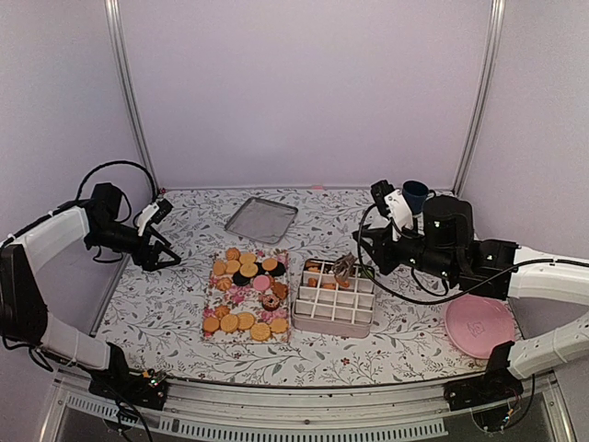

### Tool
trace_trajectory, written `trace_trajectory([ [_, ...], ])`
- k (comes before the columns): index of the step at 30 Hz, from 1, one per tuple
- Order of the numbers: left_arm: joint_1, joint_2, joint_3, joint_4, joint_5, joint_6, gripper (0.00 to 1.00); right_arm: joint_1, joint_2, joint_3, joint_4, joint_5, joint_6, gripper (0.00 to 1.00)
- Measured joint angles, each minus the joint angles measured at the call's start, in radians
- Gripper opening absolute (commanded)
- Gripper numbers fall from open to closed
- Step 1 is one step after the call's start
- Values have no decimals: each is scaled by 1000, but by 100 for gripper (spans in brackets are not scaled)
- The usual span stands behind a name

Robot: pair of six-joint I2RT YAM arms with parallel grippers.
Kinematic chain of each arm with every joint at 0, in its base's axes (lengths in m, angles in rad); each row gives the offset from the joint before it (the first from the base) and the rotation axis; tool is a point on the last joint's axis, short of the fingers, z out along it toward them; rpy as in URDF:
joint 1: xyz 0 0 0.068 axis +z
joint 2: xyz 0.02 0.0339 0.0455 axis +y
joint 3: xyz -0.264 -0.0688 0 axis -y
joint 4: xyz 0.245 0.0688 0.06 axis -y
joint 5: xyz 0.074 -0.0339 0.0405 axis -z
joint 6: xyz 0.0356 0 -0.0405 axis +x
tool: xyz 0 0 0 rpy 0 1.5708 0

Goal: Pack the cookies
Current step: Place the fake cookies in the empty pocket of the box.

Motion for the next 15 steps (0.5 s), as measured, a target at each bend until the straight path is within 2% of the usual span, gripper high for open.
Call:
trace_trajectory([
  [13,-3,13,3,-3,-3,0,92,-32,-32,-39,-5,19,-2,0],
  [15,-4,13,3,-3,-6,-1,96,-35,-29,-46,3,22,-5,6],
])
